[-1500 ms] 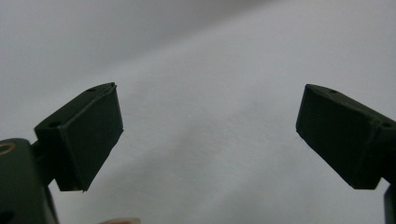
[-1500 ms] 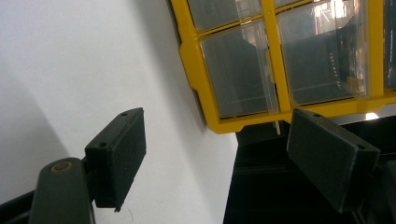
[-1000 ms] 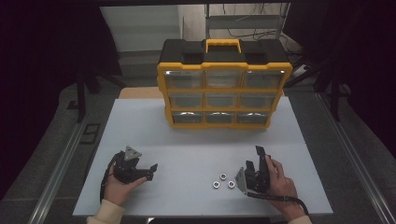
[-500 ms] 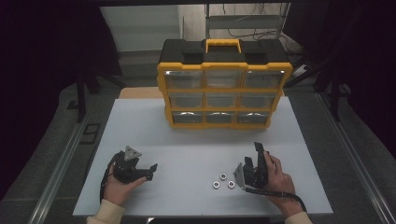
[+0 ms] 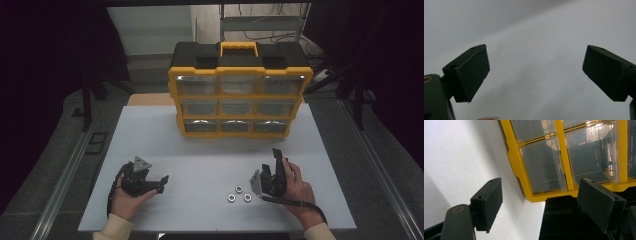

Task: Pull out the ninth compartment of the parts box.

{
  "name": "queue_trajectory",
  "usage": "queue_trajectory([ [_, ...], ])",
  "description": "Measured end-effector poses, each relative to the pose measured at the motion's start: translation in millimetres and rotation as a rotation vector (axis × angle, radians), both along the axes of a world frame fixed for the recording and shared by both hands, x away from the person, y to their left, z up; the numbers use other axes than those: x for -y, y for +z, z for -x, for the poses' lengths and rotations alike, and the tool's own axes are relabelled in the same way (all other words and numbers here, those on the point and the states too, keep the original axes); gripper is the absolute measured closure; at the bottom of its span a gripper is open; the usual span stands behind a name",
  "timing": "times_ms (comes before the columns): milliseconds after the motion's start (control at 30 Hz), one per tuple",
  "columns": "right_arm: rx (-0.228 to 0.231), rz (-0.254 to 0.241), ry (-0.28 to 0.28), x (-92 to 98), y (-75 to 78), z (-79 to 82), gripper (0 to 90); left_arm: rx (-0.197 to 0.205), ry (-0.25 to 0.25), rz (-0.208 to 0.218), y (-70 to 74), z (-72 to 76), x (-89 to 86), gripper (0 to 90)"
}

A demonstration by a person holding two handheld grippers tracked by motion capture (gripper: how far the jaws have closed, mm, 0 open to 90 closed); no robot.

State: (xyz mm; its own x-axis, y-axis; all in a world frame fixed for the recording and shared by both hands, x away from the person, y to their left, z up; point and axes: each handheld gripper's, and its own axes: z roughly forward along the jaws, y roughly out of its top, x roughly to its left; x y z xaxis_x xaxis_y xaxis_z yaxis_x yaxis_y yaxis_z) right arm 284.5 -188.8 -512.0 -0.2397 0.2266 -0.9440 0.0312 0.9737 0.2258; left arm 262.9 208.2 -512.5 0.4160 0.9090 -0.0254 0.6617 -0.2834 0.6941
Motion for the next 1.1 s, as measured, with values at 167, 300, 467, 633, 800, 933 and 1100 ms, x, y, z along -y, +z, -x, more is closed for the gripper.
queue_trajectory([
  [167,-0.001,-0.003,-0.004,0.1,2.1,-4.4,21.2,0.0,0.001,0.001,0.1,-0.1,-0.4,7.6],
  [300,0.007,-0.008,-0.01,-0.7,2.0,-7.6,21.3,0.0,0.002,0.002,0.0,0.0,-0.5,7.6],
  [467,0.015,-0.006,-0.009,-1.9,1.8,-11.2,21.4,0.0,0.001,0.001,-0.1,-0.1,0.0,7.6],
  [633,0.015,0.0,-0.017,-1.5,3.4,-14.8,21.4,-0.001,0.001,0.001,-0.1,-0.1,-0.5,7.6],
  [800,0.024,-0.005,-0.02,-2.0,4.7,-18.7,21.5,0.003,0.0,0.003,0.8,0.1,0.2,7.6],
  [933,0.02,-0.012,-0.023,-2.1,5.8,-20.6,21.5,0.001,0.0,0.002,0.4,0.1,-0.3,7.6],
  [1100,0.022,-0.015,-0.03,-1.2,7.8,-24.2,21.5,0.002,0.0,0.003,0.6,0.1,-0.5,7.6],
])
